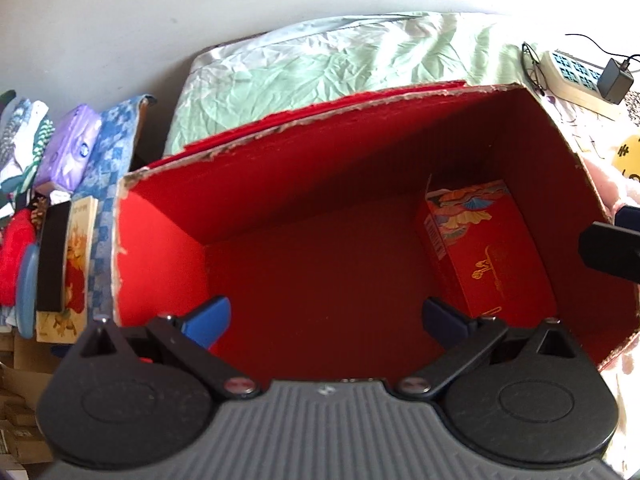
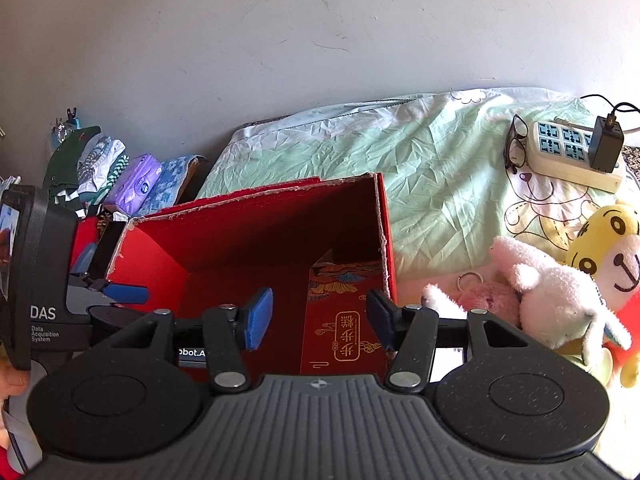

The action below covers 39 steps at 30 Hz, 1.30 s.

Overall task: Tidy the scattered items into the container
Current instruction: 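Withdraw the right tool from the red box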

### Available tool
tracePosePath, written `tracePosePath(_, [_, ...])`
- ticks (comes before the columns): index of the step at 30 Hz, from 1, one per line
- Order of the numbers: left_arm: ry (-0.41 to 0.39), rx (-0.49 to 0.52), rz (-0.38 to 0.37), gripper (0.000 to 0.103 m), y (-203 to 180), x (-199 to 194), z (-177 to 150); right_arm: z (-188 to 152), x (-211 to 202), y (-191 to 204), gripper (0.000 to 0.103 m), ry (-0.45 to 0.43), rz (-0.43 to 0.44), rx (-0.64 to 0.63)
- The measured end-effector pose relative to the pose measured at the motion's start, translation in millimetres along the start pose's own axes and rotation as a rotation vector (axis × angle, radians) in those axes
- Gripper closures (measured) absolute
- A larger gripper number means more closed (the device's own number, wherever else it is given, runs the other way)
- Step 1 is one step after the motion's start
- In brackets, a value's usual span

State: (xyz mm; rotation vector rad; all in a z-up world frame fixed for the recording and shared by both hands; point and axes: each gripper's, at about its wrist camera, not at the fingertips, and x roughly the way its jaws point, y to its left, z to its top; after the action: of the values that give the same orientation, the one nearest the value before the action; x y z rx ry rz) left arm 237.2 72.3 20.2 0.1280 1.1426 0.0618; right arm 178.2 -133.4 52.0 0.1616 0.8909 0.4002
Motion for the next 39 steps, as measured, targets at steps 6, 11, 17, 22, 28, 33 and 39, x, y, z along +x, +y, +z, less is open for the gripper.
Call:
tracePosePath(6, [-0.033, -0.023, 0.042, 0.001, 6.3, -2.3, -4.7, -4.8, 9.5, 11.6, 0.047, -0.002, 0.01, 0.016])
tracePosePath(11, [-0.056, -0.044, 0.087, 0.001, 13.4, -0.4, -7.0, -10.7, 17.4, 13.8, 0.047, -0.004, -0.028, 0.052])
tracePosePath(17, [-0.061, -0.057, 0.1, 0.001, 18.9, 1.2, -8.9, -18.0, 20.9, 13.4, 0.047, -0.001, -0.058, 0.098])
tracePosePath(22, [-0.077, -0.055, 0.11, 0.001, 19.5, -1.6, -10.8, -21.7, 16.1, 16.4, 0.047, -0.013, -0.076, 0.099])
tracePosePath(28, [-0.094, -0.077, 0.123, 0.001, 22.0, -10.5, -15.8, -26.1, 0.2, 24.0, 0.047, -0.053, -0.072, 0.058])
tracePosePath(33, [-0.124, -0.092, 0.153, 0.001, 23.1, -26.0, -23.4, -29.0, -7.2, 26.7, 0.047, -0.071, -0.071, 0.027])
tracePosePath(39, [-0.135, -0.139, 0.193, 0.001, 23.5, -44.8, -38.0, -32.4, -16.1, 22.0, 0.047, -0.085, -0.032, 0.023])
